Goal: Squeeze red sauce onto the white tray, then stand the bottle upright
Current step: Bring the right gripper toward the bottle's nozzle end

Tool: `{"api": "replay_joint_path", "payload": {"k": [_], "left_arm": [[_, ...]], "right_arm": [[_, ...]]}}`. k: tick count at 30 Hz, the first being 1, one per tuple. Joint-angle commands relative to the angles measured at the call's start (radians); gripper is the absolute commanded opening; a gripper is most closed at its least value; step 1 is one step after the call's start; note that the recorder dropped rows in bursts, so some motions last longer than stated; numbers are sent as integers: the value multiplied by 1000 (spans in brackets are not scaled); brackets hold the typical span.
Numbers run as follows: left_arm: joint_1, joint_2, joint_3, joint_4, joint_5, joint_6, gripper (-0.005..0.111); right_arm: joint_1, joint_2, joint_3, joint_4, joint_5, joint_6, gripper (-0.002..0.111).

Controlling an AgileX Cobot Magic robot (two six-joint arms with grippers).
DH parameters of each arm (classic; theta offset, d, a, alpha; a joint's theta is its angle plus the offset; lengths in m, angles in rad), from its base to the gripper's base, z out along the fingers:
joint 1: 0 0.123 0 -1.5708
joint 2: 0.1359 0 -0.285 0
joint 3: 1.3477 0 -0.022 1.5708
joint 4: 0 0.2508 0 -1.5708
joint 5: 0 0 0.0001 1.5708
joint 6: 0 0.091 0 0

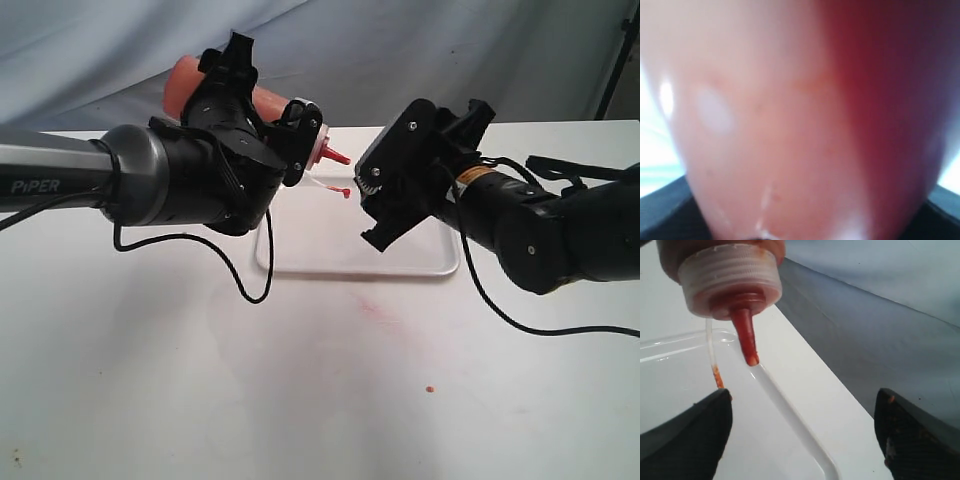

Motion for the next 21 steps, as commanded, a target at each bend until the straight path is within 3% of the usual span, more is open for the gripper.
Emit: {"api": "replay_joint_path", "payload": {"k": [1,6,12,21], "left_arm": [[-17,-27,-11,36,46,6,0],[-27,-27,-11,36,11,80,0],[-27,-27,-11,-4,-43,100,0],[-27,-31,-11,-85,-62,196,0]], "right_arm": [[-5,0,-3,-11,-14,91,72],[-5,0,-3,-57,10,108,75],[-5,24,-3,-205,6,100,93],[-5,85,-3,-232,-73,201,94]]}}
